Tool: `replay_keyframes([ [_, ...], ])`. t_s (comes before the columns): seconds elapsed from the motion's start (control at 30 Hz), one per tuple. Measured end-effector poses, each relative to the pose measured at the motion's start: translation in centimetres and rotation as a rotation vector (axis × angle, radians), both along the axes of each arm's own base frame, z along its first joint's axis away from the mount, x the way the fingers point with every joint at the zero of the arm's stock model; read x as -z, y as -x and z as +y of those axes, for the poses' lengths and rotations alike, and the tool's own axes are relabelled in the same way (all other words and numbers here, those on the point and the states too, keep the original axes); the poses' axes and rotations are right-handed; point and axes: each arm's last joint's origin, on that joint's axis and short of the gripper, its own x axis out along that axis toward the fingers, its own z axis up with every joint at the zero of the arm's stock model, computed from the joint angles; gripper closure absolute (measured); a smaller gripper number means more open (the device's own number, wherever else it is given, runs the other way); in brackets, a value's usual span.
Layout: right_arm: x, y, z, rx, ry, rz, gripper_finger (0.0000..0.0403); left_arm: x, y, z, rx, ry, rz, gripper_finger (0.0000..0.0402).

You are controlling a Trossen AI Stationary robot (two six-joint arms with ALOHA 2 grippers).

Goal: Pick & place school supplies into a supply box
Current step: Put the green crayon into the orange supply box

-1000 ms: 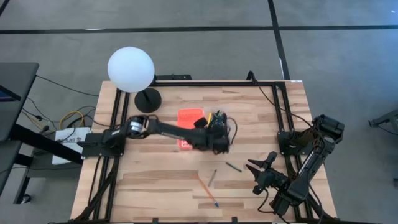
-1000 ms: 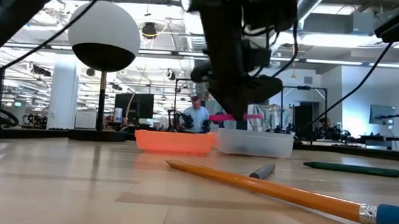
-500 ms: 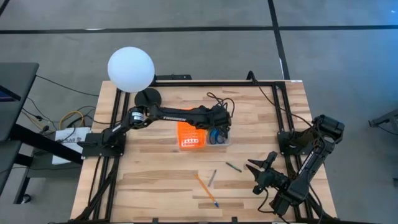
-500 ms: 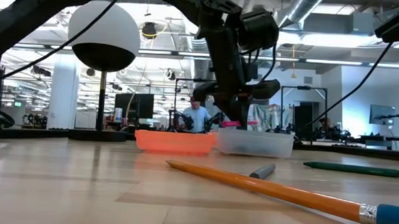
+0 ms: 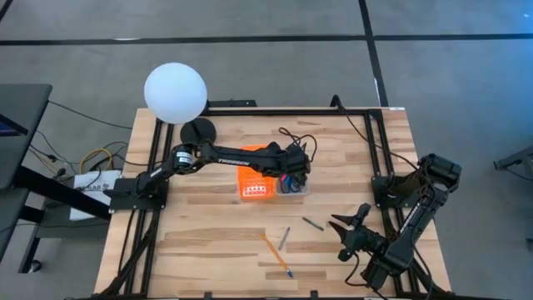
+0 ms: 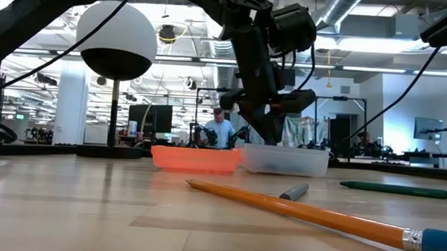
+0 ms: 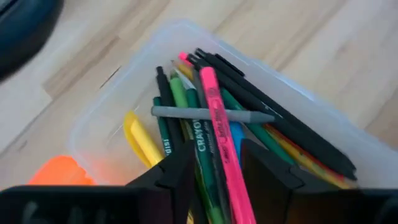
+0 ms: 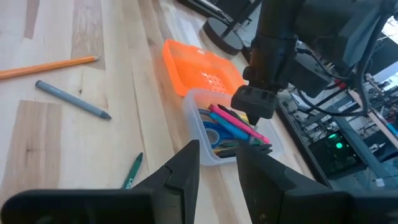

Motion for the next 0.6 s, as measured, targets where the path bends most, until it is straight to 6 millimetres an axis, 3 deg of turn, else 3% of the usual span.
replay_keyframes([
  [0.13, 0.1, -0.1, 0.2, 0.000, -0.024, -0.013, 0.0303, -0.3, 0.1, -1.2, 0.127, -0.051, 0.069, 0.0256],
  [0.3, 0.2, -0.6, 0.1, 0.025, -0.061, -0.009, 0.0303, -2.1, 1.1, -4.6, 0.238, -0.199, 0.158, 0.0247],
  [0.6, 0.6, -2.3, -0.8, 0.132, -0.157, 0.063, 0.0303, -4.9, 6.4, -12.0, 0.284, -0.418, 0.412, 0.0251],
])
